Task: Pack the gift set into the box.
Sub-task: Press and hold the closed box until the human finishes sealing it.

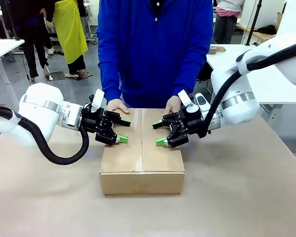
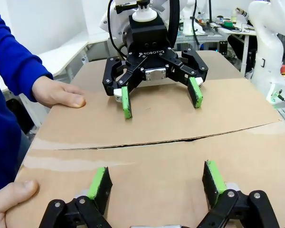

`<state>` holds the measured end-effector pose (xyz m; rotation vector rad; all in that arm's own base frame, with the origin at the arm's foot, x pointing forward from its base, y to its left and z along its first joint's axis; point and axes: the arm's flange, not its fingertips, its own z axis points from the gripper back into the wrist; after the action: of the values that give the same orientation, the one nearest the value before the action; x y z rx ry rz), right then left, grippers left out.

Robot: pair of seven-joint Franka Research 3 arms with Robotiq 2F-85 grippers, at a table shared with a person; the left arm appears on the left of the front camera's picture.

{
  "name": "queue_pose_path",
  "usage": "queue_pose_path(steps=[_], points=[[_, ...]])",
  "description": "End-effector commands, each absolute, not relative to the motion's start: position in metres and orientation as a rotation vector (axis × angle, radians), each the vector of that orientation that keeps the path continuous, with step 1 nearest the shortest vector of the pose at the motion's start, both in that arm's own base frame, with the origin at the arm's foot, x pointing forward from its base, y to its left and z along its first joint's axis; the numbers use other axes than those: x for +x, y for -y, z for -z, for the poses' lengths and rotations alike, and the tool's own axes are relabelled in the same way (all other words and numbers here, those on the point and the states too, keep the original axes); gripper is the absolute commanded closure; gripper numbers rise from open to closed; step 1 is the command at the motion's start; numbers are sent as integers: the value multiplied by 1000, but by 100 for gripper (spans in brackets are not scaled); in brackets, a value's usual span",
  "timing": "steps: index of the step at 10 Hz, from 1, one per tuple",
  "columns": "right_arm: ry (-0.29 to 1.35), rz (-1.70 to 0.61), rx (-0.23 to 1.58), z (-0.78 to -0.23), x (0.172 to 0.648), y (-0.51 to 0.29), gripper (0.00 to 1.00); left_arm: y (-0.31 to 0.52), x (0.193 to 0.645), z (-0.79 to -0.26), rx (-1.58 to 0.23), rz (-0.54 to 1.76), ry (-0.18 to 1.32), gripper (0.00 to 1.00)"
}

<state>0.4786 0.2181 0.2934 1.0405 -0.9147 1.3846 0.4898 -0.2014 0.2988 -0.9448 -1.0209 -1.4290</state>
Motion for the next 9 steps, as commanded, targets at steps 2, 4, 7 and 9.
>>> queue_pose_path(steps=[2,4,7,9], points=[[951,-1393,1050,-287,478,-217,0,201,489,-295,-942,1435,1019,0],[951,-1393,1050,-287,478,-217,0,201,489,-295,-942,1435,1019,0],[951,-1393,1050,-287,478,-217,0,201,489,-295,-942,1435,1019,0],[951,-1393,1050,-287,478,-217,0,201,489,-295,-942,1435,1019,0]])
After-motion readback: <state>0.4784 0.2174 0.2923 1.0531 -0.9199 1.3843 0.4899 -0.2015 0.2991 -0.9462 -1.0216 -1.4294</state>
